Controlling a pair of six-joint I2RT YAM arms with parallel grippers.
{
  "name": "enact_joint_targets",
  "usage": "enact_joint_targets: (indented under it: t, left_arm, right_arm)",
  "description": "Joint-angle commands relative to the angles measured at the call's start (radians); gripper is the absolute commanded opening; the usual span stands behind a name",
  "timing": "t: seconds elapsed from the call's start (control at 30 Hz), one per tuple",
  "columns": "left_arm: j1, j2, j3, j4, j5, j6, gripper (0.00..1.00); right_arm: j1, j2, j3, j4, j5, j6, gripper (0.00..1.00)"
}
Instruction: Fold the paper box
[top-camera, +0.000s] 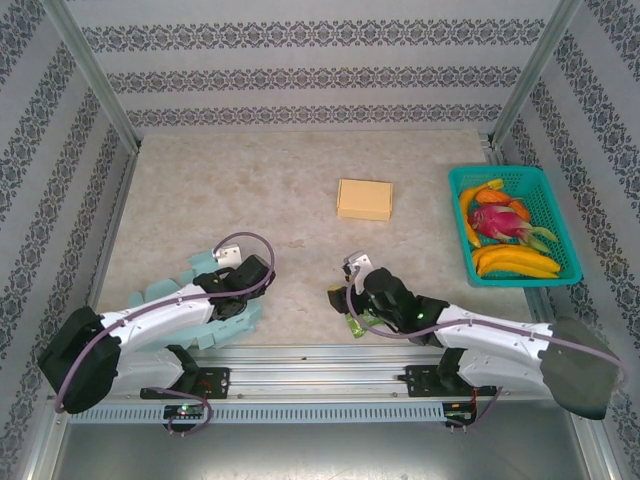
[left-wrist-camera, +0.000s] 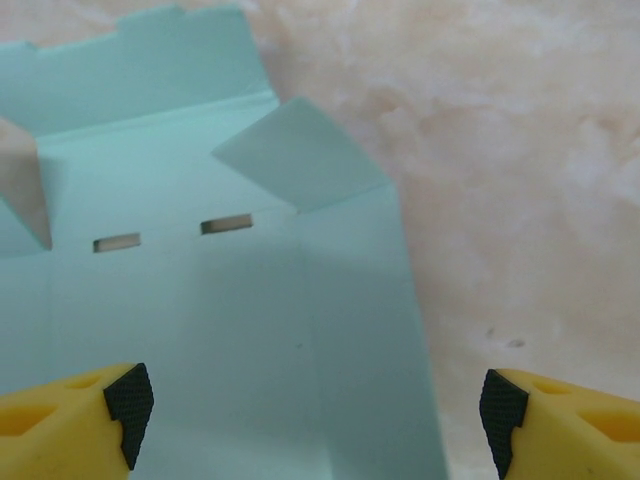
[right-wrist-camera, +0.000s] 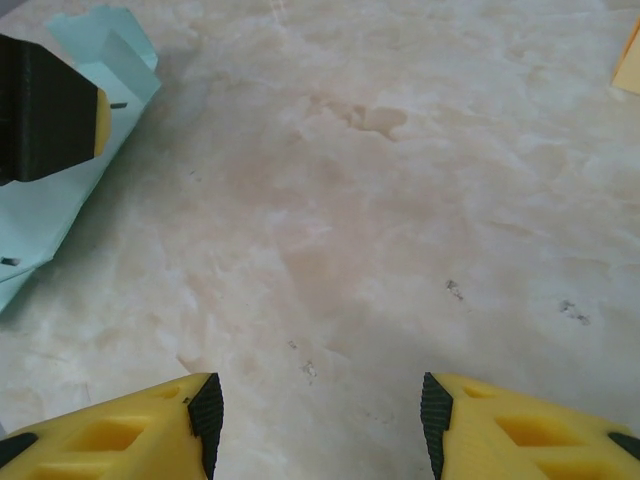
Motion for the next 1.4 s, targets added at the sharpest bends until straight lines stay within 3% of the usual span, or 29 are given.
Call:
enact_joint_targets:
  t: [0.0,0.17,0.37,0.57,0.93,1.07,1.23,1.37]
  left_arm:
    - [-0.013,-0.013,-0.020,-0.027,-0.021,-0.018,0.87]
    - [-0.013,-0.140,-0.047,-0.093,-0.103,-0.080,0.88]
    - [-0.012,-0.446,-0.104,-0.236,-0.175,-0.168,0.89]
    - [-0.012,-0.716,-0.155,-0.332,-0.179,-0.182,0.88]
    - [-0.011,-0.772,-0.208,-0.291,-0.178,-0.180,0.88]
    - [-0.012,-0.778,-0.226,-0.284,-0.188,-0.184,0.88]
    - [-0.012,-0.792,-0.230,-0.281,-0.191,-0.180,0.88]
    - [-0.012,-0.804,-0.215,-0.275,-0.176,-0.160,0.89]
  right_arm:
    - [0.034,0.078,0.070,0.046,-0.019,0.011,0.56]
    - [0.068,0.289,0.135,0.202,-0.087,0.106,0.57]
    - [0.072,0.575,0.289,0.379,-0.249,0.200,0.56]
    - [0.082,0.775,0.476,0.384,-0.341,0.242,0.54]
    - [0.083,0.959,0.643,0.311,-0.391,0.263,0.49]
    - [0.084,1.002,0.690,0.290,-0.437,0.261,0.40]
    - [0.072,0.981,0.705,0.263,-0.484,0.217,0.02]
    - [0.042,0.869,0.707,0.098,-0.436,0.087,0.00]
